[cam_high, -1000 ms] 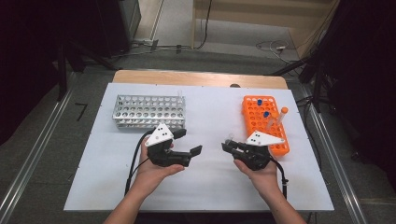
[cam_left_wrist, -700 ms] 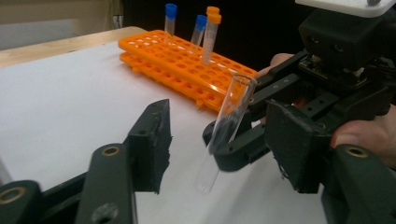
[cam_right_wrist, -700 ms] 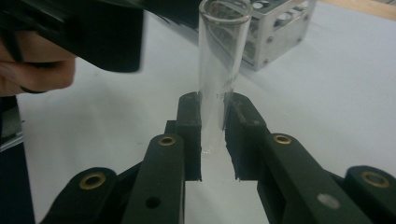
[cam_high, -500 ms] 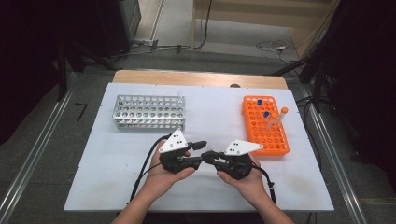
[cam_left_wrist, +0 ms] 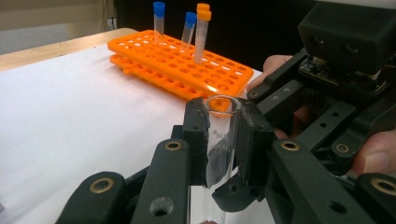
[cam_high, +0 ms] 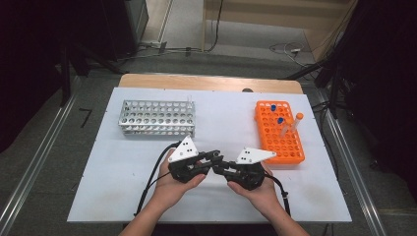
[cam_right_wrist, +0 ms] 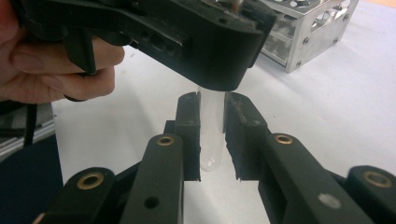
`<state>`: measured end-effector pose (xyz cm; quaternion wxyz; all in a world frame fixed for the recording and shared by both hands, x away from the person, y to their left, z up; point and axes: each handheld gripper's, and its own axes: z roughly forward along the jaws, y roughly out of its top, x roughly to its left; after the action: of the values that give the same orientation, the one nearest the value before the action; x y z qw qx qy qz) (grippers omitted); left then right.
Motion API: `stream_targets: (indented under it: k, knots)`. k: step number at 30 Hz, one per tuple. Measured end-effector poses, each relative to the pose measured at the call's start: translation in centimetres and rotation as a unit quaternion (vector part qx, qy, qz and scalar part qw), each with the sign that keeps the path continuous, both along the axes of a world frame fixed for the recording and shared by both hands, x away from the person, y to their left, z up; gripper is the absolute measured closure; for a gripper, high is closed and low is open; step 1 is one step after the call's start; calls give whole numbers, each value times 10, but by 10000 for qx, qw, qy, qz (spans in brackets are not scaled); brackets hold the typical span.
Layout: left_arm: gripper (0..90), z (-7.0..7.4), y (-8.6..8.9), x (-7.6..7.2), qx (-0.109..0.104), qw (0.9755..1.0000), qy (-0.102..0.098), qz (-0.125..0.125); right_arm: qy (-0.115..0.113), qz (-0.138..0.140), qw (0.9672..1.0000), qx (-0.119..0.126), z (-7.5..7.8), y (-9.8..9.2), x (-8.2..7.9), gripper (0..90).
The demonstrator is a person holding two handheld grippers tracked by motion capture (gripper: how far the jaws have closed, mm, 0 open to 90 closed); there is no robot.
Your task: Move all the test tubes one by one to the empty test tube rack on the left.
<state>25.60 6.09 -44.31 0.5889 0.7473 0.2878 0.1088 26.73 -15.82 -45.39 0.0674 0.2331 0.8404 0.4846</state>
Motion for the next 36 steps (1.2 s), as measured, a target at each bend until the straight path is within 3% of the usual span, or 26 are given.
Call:
stream_targets:
  k: [2, 4, 5, 6, 9, 14, 18, 21, 30, 36]
  knots:
    - [761, 1, 2, 2, 4, 10000, 6, 52, 38, 42, 9999, 97, 1, -4, -1, 594]
    - [762, 1, 5, 3, 20, 9999, -1, 103, 2, 30, 9999, 117, 1, -7, -1, 542]
    - [762, 1, 7, 4, 16, 9999, 3, 140, -79, -183, 9997, 125, 3, -14, -1, 398]
    - [762, 2, 9, 5, 18, 9999, 8, 167, -79, -183, 9997, 125, 3, -14, -1, 398]
    - [762, 4, 18, 9, -18, 9995, 20, 300, -124, -438, 9988, 184, 4, -27, 0, 243]
    - [762, 7, 31, 17, -24, 9987, 3, 509, -155, -667, 9973, 278, 4, -53, 5, 97]
    - [762, 10, 43, 26, -116, 9977, 26, 668, -72, -720, 9969, 304, 3, -70, 6, 38]
    - [762, 14, 52, 34, -59, 9970, 5, 777, -37, -694, 9972, 289, 0, -82, 4, 3]
    - [762, 30, 76, 59, -64, 9927, -44, 1207, -28, -877, 9960, 152, -6, -111, -3, 0]
    - [762, 34, 87, 76, -40, 9893, -49, 1454, -80, -1005, 9947, 193, -7, -126, -1, 0]
